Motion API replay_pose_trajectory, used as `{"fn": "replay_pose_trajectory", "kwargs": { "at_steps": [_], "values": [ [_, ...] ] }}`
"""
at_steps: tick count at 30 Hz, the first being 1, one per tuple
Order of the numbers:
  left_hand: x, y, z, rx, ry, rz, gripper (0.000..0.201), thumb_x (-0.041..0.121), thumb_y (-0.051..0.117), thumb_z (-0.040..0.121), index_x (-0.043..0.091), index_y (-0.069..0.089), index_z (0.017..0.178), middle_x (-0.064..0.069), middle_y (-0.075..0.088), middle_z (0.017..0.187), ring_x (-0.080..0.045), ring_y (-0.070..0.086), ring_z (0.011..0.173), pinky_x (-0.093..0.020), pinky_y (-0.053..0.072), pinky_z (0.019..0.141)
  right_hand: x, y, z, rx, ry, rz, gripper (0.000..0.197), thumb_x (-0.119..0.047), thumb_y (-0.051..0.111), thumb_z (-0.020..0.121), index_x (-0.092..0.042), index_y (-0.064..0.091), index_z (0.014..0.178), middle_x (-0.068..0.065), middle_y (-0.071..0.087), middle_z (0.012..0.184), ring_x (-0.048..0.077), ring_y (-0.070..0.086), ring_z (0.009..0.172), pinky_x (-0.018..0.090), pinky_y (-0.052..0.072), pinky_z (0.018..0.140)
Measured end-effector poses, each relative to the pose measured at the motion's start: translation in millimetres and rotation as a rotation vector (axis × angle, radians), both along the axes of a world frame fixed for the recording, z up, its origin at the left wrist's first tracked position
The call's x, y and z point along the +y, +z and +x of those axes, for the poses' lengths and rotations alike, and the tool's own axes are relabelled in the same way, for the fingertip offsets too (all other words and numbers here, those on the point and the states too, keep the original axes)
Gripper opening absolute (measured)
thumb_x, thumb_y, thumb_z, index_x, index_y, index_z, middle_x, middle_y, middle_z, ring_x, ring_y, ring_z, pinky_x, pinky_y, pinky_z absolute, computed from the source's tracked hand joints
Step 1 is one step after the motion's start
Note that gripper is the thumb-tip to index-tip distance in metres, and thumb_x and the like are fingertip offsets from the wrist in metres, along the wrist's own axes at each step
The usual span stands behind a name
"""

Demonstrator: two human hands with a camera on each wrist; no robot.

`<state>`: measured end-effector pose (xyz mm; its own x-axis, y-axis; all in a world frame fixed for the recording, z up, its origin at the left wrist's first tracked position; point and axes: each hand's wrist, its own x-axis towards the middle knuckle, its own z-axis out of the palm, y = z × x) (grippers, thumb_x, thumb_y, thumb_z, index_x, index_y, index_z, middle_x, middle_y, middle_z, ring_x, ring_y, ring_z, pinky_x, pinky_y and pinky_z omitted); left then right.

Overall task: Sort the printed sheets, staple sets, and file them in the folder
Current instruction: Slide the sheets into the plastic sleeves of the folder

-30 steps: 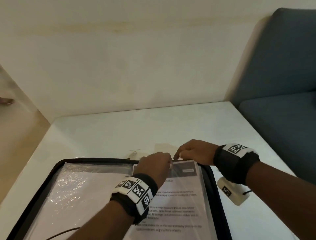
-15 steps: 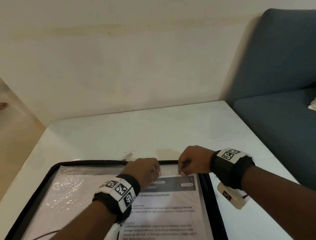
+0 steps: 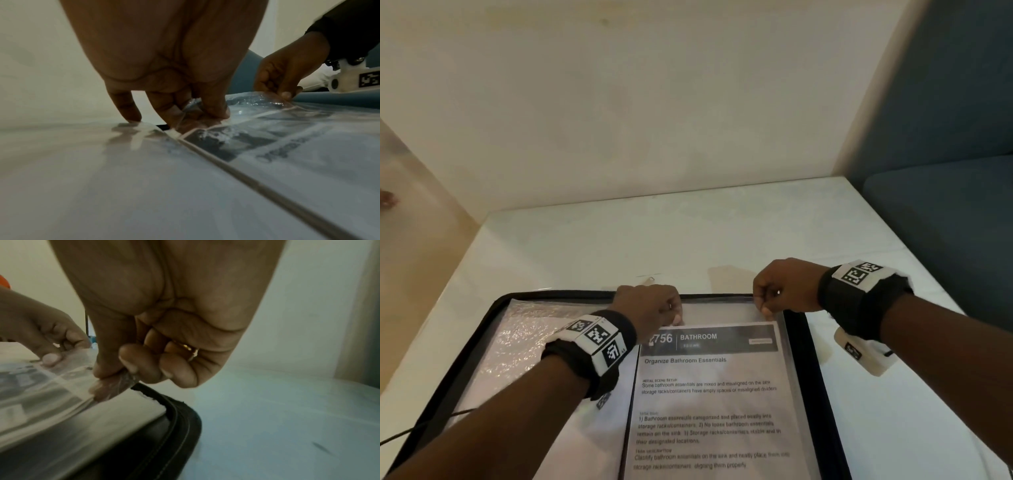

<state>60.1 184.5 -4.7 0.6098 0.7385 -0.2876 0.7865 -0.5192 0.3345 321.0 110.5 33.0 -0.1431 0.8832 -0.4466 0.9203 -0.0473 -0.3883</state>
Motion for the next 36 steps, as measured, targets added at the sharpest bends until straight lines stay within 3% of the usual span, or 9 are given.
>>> {"fn": "replay_pose_trajectory", "kwargs": {
  "at_steps": [7,11,14,17,21,24,27,32,36],
  "values": [
    [4.8,3.7,-10.5,-0.002,0.091,-0.088,0.033,0.012,0.042,0.091,0.038,0.060,0.080,0.017,0.067,0.075,0.003,0.062,0.074,-0.028,0.044,0.089,5.7,-1.6,3.6,0.052,-0.056,-0.064,0.015,-0.030,0.072,0.083,-0.024,0.066,0.071,-0.012,0.062,0.057,0.007,0.051,0.047,0.025,0.048,0.054],
    [4.1,4.2,-12.6,-0.040,0.071,-0.106,0.041,-0.002,0.037,0.084,0.033,0.059,0.088,0.012,0.068,0.087,-0.008,0.063,0.082,-0.039,0.046,0.094,11.3,-3.5,4.2,0.044,-0.086,-0.057,0.016,-0.033,0.072,0.084,-0.021,0.067,0.075,-0.010,0.063,0.057,0.014,0.053,0.048,0.025,0.049,0.053],
    [3.4,3.6,-13.3,-0.097,0.082,-0.080,0.039,-0.004,0.039,0.081,0.026,0.061,0.093,0.003,0.065,0.095,-0.018,0.062,0.088,-0.042,0.049,0.089,9.7,-5.8,4.1,0.051,-0.118,-0.064,0.011,-0.025,0.072,0.083,-0.022,0.066,0.075,-0.009,0.063,0.063,0.012,0.054,0.046,0.030,0.052,0.059],
    [-1.4,3.9,-13.9,-0.093,0.061,0.026,0.045,-0.008,0.044,0.082,0.024,0.059,0.108,-0.001,0.058,0.107,-0.020,0.058,0.101,-0.033,0.047,0.090,1.9,-6.8,1.9,0.027,-0.170,0.013,0.010,-0.015,0.068,0.083,-0.025,0.067,0.082,-0.005,0.068,0.087,0.005,0.056,0.055,0.028,0.055,0.059],
    [-26.9,32.0,-9.6,-0.080,0.034,0.100,0.047,0.008,0.057,0.089,0.025,0.046,0.132,0.001,0.050,0.130,-0.018,0.049,0.115,-0.030,0.041,0.099,-26.8,3.3,-1.2,0.223,-0.433,0.205,0.007,-0.016,0.064,0.087,-0.019,0.068,0.093,-0.003,0.067,0.094,0.015,0.066,0.065,0.020,0.048,0.054],
    [-83.7,61.5,0.8,-0.132,0.042,0.076,0.038,0.028,0.058,0.092,0.027,0.048,0.129,0.005,0.051,0.130,-0.016,0.050,0.118,-0.032,0.041,0.102,-72.5,21.9,-16.7,0.401,-0.657,0.326,0.010,-0.016,0.061,0.090,-0.016,0.069,0.084,0.002,0.069,0.078,0.019,0.067,0.066,0.025,0.051,0.056],
    [-164.9,71.1,10.0,-0.175,0.031,-0.058,0.032,0.039,0.058,0.090,0.030,0.053,0.121,0.009,0.053,0.124,-0.013,0.052,0.113,-0.034,0.043,0.101,-131.3,27.4,-40.6,0.383,-0.785,0.395,0.019,-0.023,0.060,0.090,-0.020,0.067,0.073,-0.002,0.069,0.071,0.018,0.066,0.068,0.034,0.054,0.065],
    [-272.6,54.7,20.3,-0.040,-0.060,-0.094,0.037,0.039,0.062,0.084,0.025,0.049,0.115,0.001,0.048,0.118,-0.022,0.048,0.108,-0.040,0.044,0.092,-227.1,16.7,-82.5,0.424,-0.954,0.304,0.022,-0.021,0.054,0.095,-0.018,0.066,0.077,0.002,0.069,0.077,0.020,0.066,0.073,0.040,0.057,0.076],
    [-314.2,25.4,22.1,0.114,-0.099,-0.117,0.052,0.042,0.066,0.079,0.024,0.038,0.120,-0.003,0.041,0.122,-0.027,0.042,0.111,-0.044,0.042,0.089,-253.0,-4.9,-92.3,0.432,-1.012,0.237,0.020,-0.025,0.055,0.095,-0.022,0.066,0.079,-0.002,0.069,0.077,0.017,0.067,0.073,0.040,0.059,0.078]
  ]
}}
